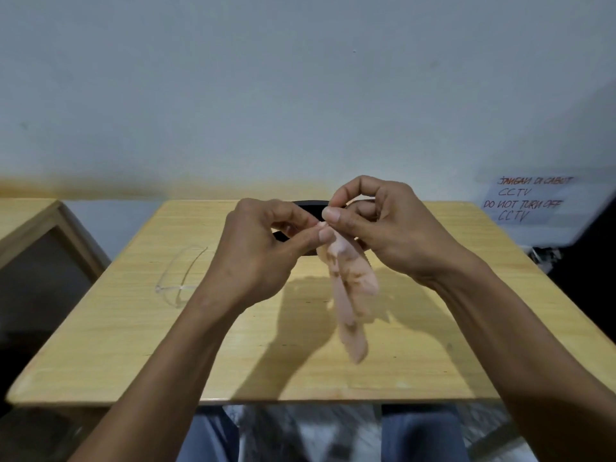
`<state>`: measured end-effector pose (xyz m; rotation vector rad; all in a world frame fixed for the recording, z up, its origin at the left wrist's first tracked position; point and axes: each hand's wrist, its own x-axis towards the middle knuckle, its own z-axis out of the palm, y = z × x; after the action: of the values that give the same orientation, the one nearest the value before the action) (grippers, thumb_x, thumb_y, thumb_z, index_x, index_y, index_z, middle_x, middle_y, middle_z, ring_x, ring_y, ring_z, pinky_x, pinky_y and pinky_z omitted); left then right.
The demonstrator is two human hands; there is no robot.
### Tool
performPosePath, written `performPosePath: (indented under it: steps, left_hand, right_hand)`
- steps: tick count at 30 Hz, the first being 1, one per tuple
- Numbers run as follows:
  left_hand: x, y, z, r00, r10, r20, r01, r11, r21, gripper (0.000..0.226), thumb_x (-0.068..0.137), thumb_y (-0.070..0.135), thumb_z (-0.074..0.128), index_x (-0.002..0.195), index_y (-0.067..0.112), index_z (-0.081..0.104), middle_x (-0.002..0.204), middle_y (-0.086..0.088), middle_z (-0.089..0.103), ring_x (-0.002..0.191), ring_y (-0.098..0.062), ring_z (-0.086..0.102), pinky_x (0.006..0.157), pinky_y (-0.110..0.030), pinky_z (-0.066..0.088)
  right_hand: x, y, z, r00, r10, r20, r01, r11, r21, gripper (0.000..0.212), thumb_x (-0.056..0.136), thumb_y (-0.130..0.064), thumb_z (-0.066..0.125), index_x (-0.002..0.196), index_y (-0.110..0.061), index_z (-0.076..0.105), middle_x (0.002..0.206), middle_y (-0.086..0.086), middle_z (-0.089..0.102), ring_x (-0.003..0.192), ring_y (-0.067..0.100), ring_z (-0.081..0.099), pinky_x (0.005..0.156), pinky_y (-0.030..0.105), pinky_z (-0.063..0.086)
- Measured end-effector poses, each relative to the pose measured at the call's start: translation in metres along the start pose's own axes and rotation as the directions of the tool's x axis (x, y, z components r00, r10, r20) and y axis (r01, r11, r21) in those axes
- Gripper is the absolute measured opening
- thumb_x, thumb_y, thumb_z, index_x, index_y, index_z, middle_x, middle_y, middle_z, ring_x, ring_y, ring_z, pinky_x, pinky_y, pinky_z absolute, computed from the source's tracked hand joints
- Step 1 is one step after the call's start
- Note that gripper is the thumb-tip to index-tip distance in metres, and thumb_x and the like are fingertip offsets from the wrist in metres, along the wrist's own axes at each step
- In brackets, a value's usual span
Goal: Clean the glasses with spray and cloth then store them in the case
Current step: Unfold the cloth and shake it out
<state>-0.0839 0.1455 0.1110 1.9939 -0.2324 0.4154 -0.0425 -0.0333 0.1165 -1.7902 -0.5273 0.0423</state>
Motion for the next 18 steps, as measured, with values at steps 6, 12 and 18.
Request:
performPosePath:
  steps: [6,12,18]
  left_hand:
    - [0.004,-0.005,-0.006,0.998,-0.012,-0.067,0.009,0.999,-0.039,0.013,0.082,0.024,0.077,0.073,0.016,0.074,0.067,0.001,0.074,0.067,-0.014,0.069,0.061,-0.030,0.053]
    - [0.008,-0.013,-0.027,0.989,-0.041,-0.141,0.041,0.999,0.002,0.014,0.085,0.022,0.074,0.073,0.016,0.072,0.071,-0.002,0.074,0.077,-0.027,0.070,0.080,-0.052,0.056]
    - [0.006,-0.020,-0.033,0.984,-0.079,-0.159,0.084,0.996,0.022,0.012,0.086,0.019,0.073,0.074,0.019,0.072,0.072,-0.002,0.073,0.080,-0.034,0.067,0.081,-0.054,0.055]
  right_hand:
    - [-0.007,0.007,-0.005,0.987,0.080,0.141,-0.085,0.996,0.033,0.042,0.074,-0.013,0.086,0.109,-0.013,0.061,0.079,0.012,0.072,0.070,0.022,0.067,0.068,0.036,0.051]
    - [-0.014,0.024,-0.015,0.980,0.088,0.177,-0.056,0.983,-0.175,0.016,0.090,-0.026,0.073,0.092,-0.009,0.073,0.081,0.009,0.074,0.073,0.012,0.061,0.063,0.027,0.048]
    - [-0.017,0.027,-0.024,0.997,0.054,0.063,-0.047,0.992,-0.116,0.006,0.091,-0.013,0.071,0.094,-0.007,0.071,0.070,-0.003,0.069,0.063,0.010,0.062,0.057,0.027,0.052]
